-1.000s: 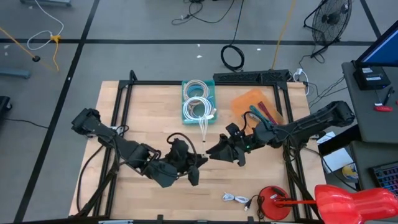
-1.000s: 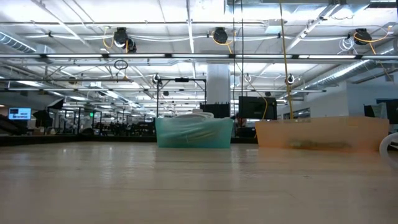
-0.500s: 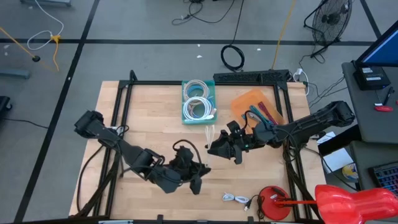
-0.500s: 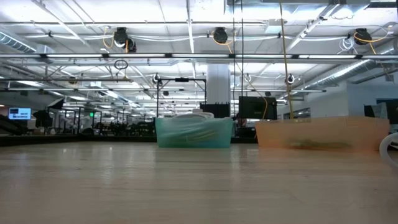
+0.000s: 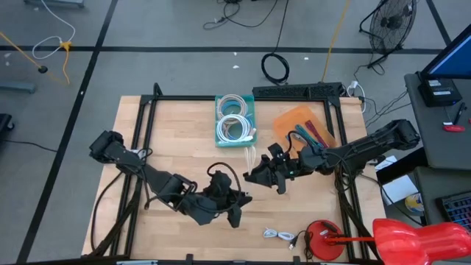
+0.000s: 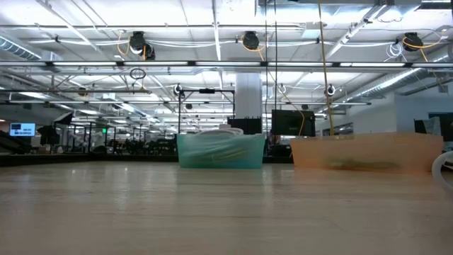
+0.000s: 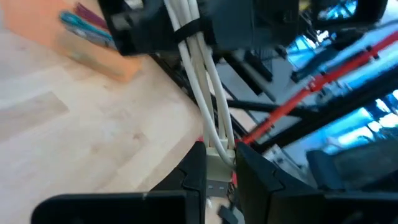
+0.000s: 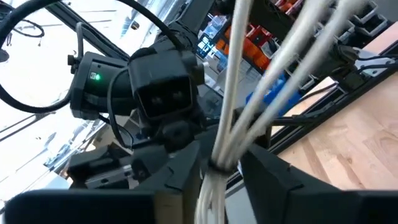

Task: Pick & Place USB Port
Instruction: Put the brown charger cable into the orange bin

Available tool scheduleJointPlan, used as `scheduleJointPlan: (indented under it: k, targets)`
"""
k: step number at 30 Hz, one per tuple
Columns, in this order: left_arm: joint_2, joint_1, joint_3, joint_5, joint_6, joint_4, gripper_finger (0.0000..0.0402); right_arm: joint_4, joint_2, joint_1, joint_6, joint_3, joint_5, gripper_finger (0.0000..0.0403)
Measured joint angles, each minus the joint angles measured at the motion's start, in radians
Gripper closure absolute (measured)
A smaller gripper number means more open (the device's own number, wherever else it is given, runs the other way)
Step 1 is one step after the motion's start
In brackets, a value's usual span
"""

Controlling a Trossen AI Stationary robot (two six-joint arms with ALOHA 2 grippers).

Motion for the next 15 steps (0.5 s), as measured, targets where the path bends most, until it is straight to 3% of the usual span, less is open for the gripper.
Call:
scheduleJointPlan:
  k: [5, 7, 11, 15]
  targets:
    - [0.002, -0.003, 0.000, 0.029, -0.027, -0.001, 0.0342, -0.006, 0.000, 0.000, 0.001, 0.000, -0.003, 0.0370]
    - [0.002, -0.012, 0.000, 0.028, -0.021, 0.008, 0.0309, -0.037, -0.007, 0.000, -0.002, 0.000, -0.013, 0.0388]
    - [-0.022, -0.044, 0.000, 0.023, -0.001, 0.035, 0.0227, -0.200, -0.044, -0.020, 0.010, 0.000, -0.023, 0.0386]
    - [-0.031, -0.083, 0.000, -0.022, -0.002, 0.040, 0.0186, -0.410, -0.121, -0.068, -0.019, 0.000, 0.003, 0.0391]
